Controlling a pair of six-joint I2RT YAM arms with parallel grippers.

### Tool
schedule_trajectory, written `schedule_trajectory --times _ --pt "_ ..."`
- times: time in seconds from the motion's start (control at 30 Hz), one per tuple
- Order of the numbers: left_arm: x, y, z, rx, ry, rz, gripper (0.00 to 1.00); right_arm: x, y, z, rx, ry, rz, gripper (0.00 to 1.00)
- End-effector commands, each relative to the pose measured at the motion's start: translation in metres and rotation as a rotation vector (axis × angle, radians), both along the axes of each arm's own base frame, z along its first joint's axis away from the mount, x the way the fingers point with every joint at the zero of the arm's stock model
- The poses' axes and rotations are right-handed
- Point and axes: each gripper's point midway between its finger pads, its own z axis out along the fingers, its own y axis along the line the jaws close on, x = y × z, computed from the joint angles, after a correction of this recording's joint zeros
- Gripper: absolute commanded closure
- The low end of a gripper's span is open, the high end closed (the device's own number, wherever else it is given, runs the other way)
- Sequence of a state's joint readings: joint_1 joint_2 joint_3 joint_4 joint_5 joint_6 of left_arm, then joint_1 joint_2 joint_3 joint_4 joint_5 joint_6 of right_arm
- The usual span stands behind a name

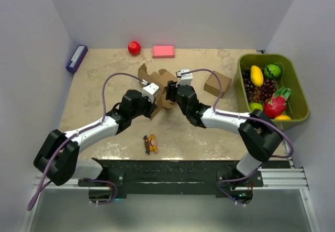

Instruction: Fold the paper box

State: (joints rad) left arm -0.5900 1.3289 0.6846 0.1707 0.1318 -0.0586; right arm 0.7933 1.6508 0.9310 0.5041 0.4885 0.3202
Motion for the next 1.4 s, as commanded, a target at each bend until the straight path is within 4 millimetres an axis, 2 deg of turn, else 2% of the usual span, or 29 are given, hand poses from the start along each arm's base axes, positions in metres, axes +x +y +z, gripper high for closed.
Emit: schedule_trajectory --times 0.0,0.03,0.07,0.2,0.33,0.4,0.47,0.5,0.57,0.6,0.63,0.77,0.9,1.07,1.27,1.37 --pt "0.007 -0.006 0.015 -0.018 -0.016 0.018 1.0 0.005 0.014 0.028 0.093 -0.061 0.079 0.4" --pt "0.012 0.005 0.013 0.01 -0.009 0.082 1.0 0.003 0.014 0.032 0.101 -0.067 0.095 0.39" --pt "0.016 0.008 0.017 0.012 -0.01 0.109 1.0 -0.002 0.012 0.026 0.091 -0.054 0.107 0.37" --pt "0.019 0.019 0.019 0.017 0.053 0.17 1.0 -0.024 0.014 0.022 0.061 -0.04 0.215 0.23" --pt "0.013 0.023 0.027 0.026 0.095 0.173 1.0 -0.053 0.011 0.012 0.025 -0.013 0.33 0.21" --pt "0.01 0.023 0.037 0.019 0.098 0.16 1.0 -0.063 0.007 0.018 0.013 -0.017 0.346 0.21" --pt "0.008 0.019 0.047 0.0 0.105 0.127 1.0 -0.074 0.006 0.012 -0.019 0.001 0.371 0.21" --pt "0.003 0.02 0.047 0.017 0.122 0.105 1.0 -0.08 0.005 0.02 -0.016 -0.01 0.388 0.21" --pt "0.0 0.014 0.059 0.01 0.129 0.042 1.0 -0.093 0.006 0.017 -0.052 0.008 0.429 0.22" --pt "-0.006 0.016 0.054 0.046 0.154 0.005 1.0 -0.098 0.006 0.022 -0.06 0.0 0.443 0.22" --pt "-0.009 0.011 0.062 0.031 0.16 -0.043 1.0 -0.102 0.006 0.022 -0.081 -0.005 0.456 0.22" --pt "-0.03 0.004 0.057 0.044 0.216 -0.21 1.0 -0.12 0.006 0.018 -0.15 0.017 0.497 0.24" --pt "-0.041 -0.006 0.058 -0.002 0.228 -0.289 1.0 -0.127 0.008 0.009 -0.219 0.036 0.533 0.25" --pt "-0.036 -0.003 0.055 -0.012 0.234 -0.281 1.0 -0.135 0.012 -0.014 -0.275 0.097 0.571 0.27" --pt "-0.039 -0.004 0.054 -0.017 0.232 -0.303 1.0 -0.127 0.011 -0.042 -0.342 0.135 0.522 0.29" --pt "-0.04 -0.004 0.054 -0.018 0.232 -0.307 1.0 -0.126 0.016 -0.048 -0.354 0.141 0.539 0.29"
